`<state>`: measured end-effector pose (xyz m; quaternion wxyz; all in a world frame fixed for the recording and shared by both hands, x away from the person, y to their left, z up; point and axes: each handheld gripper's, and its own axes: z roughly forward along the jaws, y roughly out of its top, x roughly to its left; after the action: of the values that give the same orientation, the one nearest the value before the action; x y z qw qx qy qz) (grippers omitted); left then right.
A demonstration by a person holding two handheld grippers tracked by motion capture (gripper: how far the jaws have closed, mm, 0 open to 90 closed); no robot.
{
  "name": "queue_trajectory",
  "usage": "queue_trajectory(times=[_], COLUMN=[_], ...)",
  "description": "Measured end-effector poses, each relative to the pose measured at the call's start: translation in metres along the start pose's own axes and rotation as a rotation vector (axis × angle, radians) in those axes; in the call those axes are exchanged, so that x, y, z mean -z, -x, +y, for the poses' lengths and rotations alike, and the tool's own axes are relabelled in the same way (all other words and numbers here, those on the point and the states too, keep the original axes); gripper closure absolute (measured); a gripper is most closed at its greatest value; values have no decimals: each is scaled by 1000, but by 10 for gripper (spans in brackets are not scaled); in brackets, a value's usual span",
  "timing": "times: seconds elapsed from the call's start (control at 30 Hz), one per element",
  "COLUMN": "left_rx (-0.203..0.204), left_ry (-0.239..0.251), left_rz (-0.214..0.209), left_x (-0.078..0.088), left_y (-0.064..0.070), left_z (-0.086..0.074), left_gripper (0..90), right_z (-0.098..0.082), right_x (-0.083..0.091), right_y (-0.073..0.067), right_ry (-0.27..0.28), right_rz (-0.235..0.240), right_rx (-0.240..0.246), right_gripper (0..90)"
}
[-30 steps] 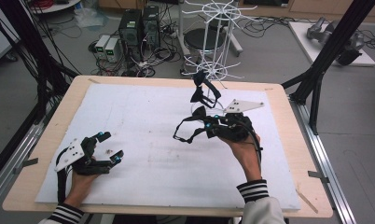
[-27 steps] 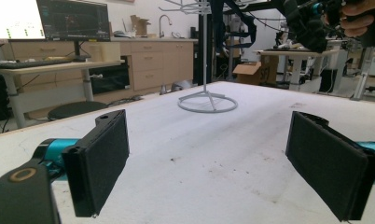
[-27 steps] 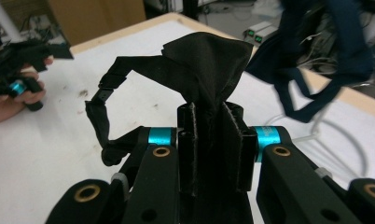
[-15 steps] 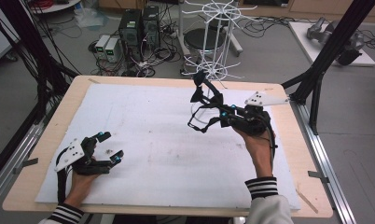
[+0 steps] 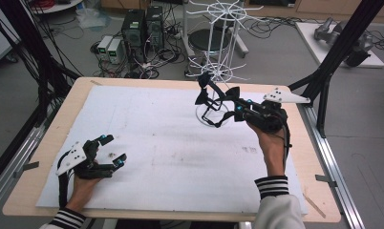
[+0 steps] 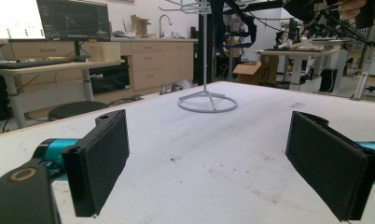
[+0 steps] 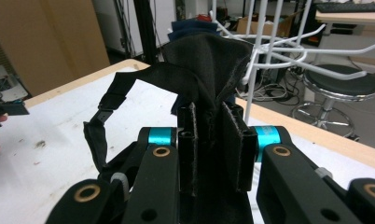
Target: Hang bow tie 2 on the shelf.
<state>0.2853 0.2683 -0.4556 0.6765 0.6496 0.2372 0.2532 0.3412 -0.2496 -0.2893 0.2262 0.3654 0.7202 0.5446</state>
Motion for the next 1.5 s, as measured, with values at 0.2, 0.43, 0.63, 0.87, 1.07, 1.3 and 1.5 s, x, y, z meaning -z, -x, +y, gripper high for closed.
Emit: queue_trajectory(times=[0.2, 0.43, 0.63, 0.87, 1.07, 1.3, 1.5], left_rx=[1, 2, 0, 1, -2, -2, 0], left_ry=[1, 1, 3, 0, 1, -1, 1], left_rz=[0, 1, 1, 1, 1, 0, 0], left_x=[0, 0, 0, 0, 0, 0, 0], left_y=[0, 0, 0, 0, 0, 0, 0], left_z=[0, 0, 0, 0, 0, 0, 0], left_gripper=[138, 138, 138, 138, 138, 138, 138], right_z=[5, 8, 8, 6, 5, 2, -1], right_x=[0, -2, -5, -10, -17, -28, -37], right_y=[6, 15, 20, 25, 29, 32, 35], right_ry=[11, 30, 28, 33, 36, 10, -24], right_rz=[-32, -55, -77, -102, -111, -123, -134], right_rx=[-12, -41, -52, -73, -91, -109, -118], right_gripper=[773, 772, 772, 772, 772, 771, 770])
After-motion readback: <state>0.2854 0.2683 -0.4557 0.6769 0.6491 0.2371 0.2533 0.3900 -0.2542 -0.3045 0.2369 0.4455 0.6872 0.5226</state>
